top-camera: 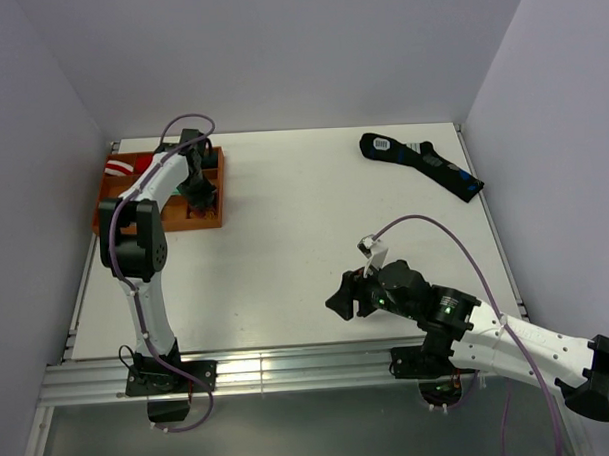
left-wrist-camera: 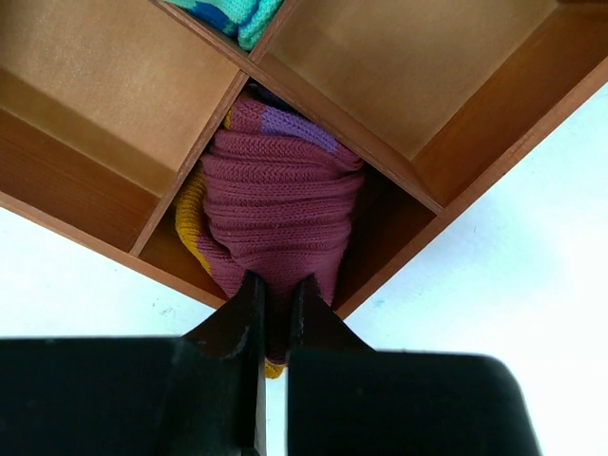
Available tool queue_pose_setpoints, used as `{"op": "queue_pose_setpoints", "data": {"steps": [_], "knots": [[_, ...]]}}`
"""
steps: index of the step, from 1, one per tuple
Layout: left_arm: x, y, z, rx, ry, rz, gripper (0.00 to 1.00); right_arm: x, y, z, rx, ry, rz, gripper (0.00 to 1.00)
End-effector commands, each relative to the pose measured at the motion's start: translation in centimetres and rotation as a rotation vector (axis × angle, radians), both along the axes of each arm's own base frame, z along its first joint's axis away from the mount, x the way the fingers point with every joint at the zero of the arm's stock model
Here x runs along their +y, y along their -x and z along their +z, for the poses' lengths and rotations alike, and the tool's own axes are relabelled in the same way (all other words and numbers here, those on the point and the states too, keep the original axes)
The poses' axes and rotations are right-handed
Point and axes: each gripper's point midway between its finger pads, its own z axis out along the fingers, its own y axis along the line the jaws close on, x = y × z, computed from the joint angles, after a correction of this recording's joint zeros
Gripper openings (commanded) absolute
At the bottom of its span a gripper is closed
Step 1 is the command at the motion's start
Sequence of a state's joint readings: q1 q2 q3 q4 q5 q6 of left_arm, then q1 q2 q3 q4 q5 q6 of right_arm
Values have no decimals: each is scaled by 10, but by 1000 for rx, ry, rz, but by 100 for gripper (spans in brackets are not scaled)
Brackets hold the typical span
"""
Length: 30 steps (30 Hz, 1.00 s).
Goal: Roll the socks
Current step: Place the sock in the storage box.
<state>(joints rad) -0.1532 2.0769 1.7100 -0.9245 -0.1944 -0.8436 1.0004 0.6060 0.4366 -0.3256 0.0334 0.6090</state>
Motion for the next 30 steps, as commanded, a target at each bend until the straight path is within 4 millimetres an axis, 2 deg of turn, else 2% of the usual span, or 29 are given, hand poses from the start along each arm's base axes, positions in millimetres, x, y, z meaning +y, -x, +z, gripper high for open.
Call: {"op": "queue_pose_setpoints", "data": {"steps": [1, 9, 14, 22, 30], "knots": [[5, 23, -41, 128, -45, 5, 0, 0, -4, 4, -12, -17, -17, 70], [5, 42, -69, 202, -41, 9, 0, -1, -4, 4, -13, -15, -18, 70], [4, 44, -76, 214, -40, 15, 0, -1, -3, 3, -12, -16, -15, 70], [5, 55, -97, 260, -45, 23, 0, -2, -3, 4, -14, -16, -18, 70], [6, 58, -102, 268, -48, 20, 0, -1, -3, 3, -11, -15, -15, 70]]}}
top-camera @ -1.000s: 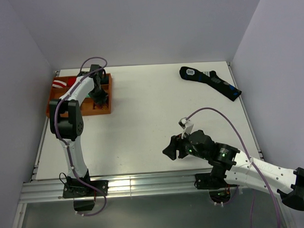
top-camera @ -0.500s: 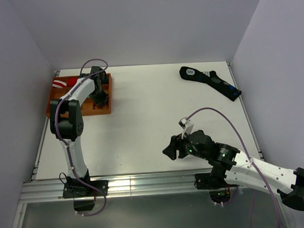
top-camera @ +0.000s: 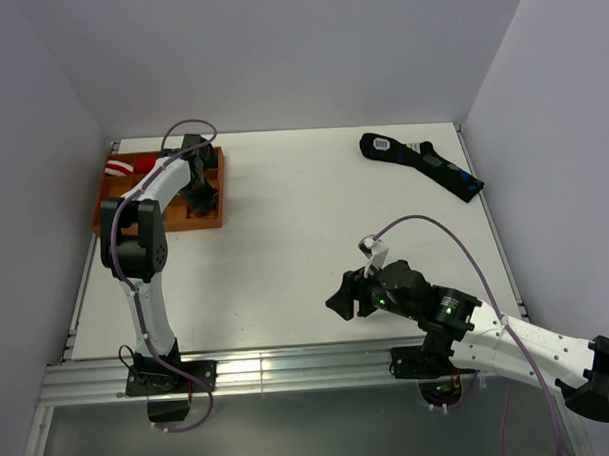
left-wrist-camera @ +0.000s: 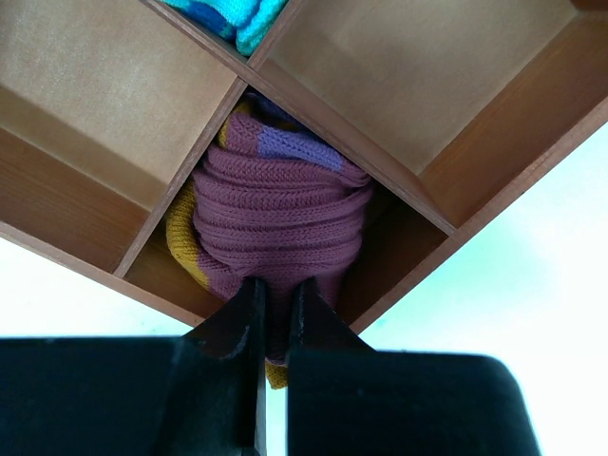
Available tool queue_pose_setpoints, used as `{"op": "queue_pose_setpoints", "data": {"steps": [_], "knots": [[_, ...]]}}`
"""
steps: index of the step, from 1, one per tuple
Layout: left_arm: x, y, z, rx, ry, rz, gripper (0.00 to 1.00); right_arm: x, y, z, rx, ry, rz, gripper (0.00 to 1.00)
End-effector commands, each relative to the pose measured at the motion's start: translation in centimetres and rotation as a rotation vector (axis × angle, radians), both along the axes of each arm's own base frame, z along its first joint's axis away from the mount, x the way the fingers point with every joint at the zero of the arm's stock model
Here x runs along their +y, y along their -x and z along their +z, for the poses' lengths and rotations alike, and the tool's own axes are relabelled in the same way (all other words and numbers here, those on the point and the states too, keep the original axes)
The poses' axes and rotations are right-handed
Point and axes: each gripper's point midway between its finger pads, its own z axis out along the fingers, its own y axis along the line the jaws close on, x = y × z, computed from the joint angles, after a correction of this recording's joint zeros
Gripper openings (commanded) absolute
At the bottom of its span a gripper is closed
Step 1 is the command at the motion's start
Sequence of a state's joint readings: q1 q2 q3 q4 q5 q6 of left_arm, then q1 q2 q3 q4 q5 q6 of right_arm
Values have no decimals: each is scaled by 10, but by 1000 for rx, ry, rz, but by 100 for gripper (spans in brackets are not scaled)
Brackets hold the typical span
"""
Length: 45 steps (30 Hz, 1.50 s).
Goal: Roll the socks
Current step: Place the sock in the storage box.
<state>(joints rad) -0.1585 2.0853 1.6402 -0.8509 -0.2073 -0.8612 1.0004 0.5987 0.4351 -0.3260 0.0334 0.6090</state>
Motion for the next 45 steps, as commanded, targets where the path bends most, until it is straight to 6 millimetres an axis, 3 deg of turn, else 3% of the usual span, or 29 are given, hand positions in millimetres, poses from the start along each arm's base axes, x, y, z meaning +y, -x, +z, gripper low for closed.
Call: {"op": "queue_pose_setpoints", "data": {"steps": [1, 14, 20, 30, 38, 45], "knots": [[8, 58, -82, 273, -44, 7, 0, -1, -3, 2, -7, -9, -14, 70], [11, 63, -85, 331, -83, 28, 1, 1, -1, 4, -6, -26, -6, 70], [10, 59, -78, 295, -84, 26, 25, -1, -1, 4, -8, -29, -8, 70], [8, 39, -42, 202, -69, 0, 38, 2, 0, 7, -7, -41, 0, 70], [7, 19, 6, 75, -24, -27, 47, 3, -1, 7, -9, -41, -1, 70], [7, 11, 34, 10, 3, -41, 50, 4, -3, 8, -11, -35, -2, 70]]}}
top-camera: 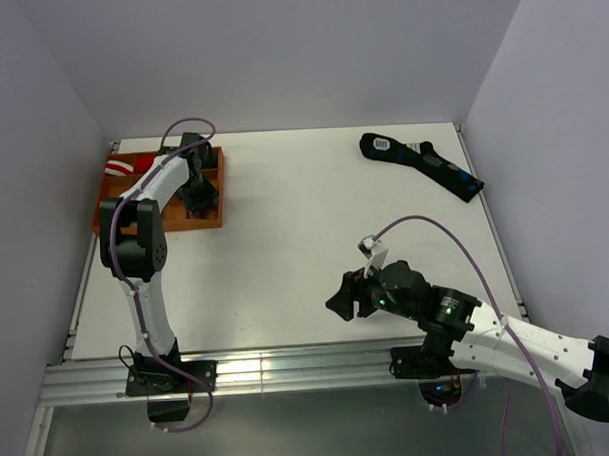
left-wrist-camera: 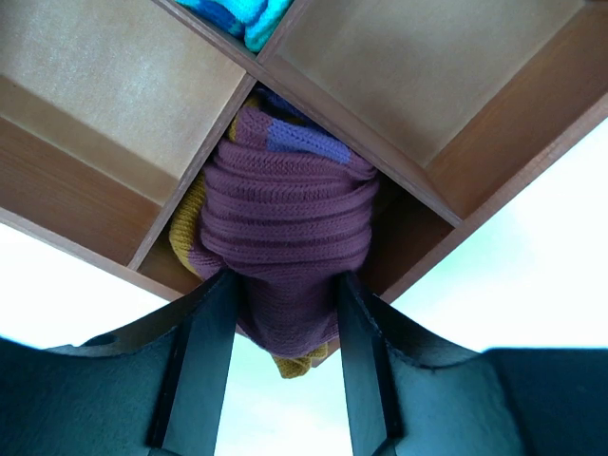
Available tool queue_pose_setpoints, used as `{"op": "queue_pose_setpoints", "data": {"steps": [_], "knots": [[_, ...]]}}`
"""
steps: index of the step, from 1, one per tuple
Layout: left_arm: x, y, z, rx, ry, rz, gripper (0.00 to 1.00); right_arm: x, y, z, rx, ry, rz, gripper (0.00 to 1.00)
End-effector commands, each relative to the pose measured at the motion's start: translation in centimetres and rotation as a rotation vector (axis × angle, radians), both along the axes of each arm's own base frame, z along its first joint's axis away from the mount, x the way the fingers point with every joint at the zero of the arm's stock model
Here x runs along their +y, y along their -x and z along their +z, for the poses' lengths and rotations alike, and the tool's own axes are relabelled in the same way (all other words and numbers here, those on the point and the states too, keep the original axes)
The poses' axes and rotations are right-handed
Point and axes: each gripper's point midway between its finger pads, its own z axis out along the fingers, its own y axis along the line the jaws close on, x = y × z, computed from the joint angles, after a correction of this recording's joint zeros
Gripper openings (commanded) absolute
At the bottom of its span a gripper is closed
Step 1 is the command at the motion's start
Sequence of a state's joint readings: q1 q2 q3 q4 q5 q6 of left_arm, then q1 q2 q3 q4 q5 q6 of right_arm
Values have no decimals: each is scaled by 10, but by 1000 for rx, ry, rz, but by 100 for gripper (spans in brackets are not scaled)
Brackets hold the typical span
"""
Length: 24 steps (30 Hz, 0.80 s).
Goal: Roll the socks
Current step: Place the sock in the storage box.
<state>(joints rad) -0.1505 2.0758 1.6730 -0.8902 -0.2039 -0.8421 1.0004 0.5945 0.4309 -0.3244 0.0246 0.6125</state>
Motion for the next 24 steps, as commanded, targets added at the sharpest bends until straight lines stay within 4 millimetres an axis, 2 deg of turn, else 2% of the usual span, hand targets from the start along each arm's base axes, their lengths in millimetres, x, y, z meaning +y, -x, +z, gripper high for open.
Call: {"op": "queue_pose_setpoints", "data": {"steps": [1, 6, 15, 19, 23, 24], "knots": [[5, 11, 24, 6, 6, -29, 51, 4, -5, 8, -18, -29, -7, 70], [6, 7, 36, -27, 30, -32, 52, 5, -5, 11, -21, -31, -9, 70], [4, -6, 70, -113, 48, -51, 56, 4, -6, 12, -23, -26, -14, 70], [3, -12, 94, -173, 73, -59, 56, 3, -8, 14, -27, -23, -22, 71], [0, -18, 131, -265, 85, -82, 63, 2, -8, 17, -35, -31, -26, 71], [0, -17, 138, -285, 87, -89, 69, 2, -9, 19, -37, -31, -30, 72]]}}
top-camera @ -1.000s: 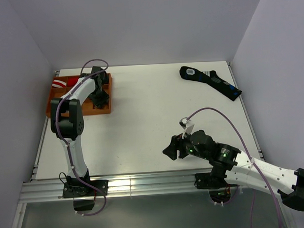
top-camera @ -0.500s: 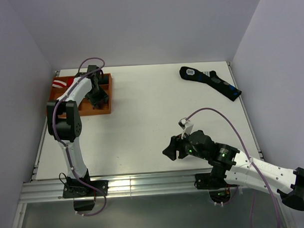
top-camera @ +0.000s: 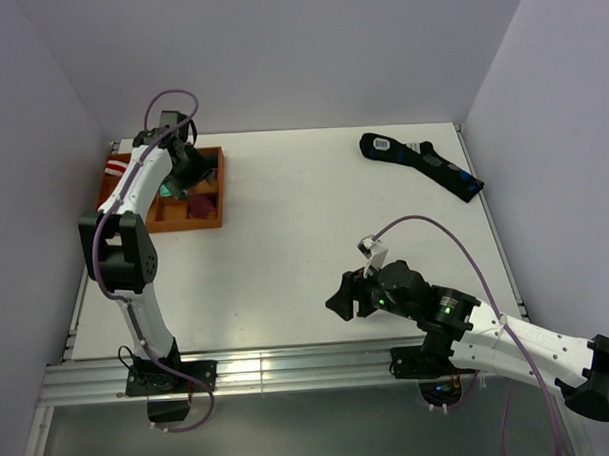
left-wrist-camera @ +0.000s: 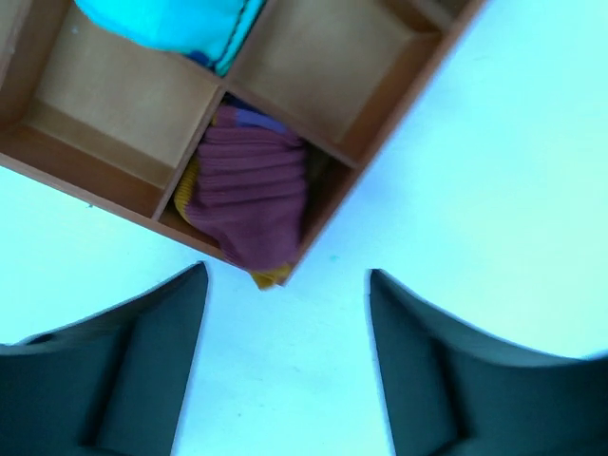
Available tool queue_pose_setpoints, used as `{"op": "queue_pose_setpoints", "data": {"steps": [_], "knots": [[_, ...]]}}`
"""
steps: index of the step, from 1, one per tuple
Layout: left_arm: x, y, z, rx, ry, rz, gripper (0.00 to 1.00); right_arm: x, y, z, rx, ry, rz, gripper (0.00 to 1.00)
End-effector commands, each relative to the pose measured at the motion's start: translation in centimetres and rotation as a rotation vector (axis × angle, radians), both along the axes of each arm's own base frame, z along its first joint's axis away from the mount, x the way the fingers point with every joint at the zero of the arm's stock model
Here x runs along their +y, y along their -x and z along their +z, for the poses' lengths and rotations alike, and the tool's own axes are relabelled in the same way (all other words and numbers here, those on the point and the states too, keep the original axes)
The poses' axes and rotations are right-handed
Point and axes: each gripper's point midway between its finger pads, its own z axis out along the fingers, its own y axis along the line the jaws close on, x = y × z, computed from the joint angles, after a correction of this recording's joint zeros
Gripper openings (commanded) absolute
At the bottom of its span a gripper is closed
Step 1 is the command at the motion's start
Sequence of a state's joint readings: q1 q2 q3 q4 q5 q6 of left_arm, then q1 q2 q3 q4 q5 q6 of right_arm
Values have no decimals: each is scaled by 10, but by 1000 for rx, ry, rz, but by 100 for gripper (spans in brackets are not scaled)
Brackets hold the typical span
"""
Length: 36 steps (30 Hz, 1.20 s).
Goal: Roll the socks
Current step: Place the sock in the storage box, then reset both arms
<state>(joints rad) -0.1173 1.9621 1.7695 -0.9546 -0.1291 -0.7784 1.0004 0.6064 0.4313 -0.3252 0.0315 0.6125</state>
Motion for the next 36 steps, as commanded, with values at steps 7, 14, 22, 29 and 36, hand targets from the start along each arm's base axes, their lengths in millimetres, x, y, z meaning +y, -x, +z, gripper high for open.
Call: {"op": "queue_pose_setpoints", "data": {"steps": [7, 14, 22, 29, 36], "knots": [[-15, 23, 141, -414, 43, -153, 93, -2, -17, 36, -74, -30, -66, 76], [-52, 92, 188, -668, 56, -367, 99, -14, -29, 79, -134, -62, -156, 93], [-90, 180, 204, -882, 178, -625, 100, -42, -36, 121, -186, -142, -294, 100], [-110, 216, 193, -969, 294, -745, 100, -69, -36, 139, -208, -228, -411, 100], [-116, 217, 192, -976, 294, -769, 99, -73, -35, 140, -214, -234, -421, 100]]}}
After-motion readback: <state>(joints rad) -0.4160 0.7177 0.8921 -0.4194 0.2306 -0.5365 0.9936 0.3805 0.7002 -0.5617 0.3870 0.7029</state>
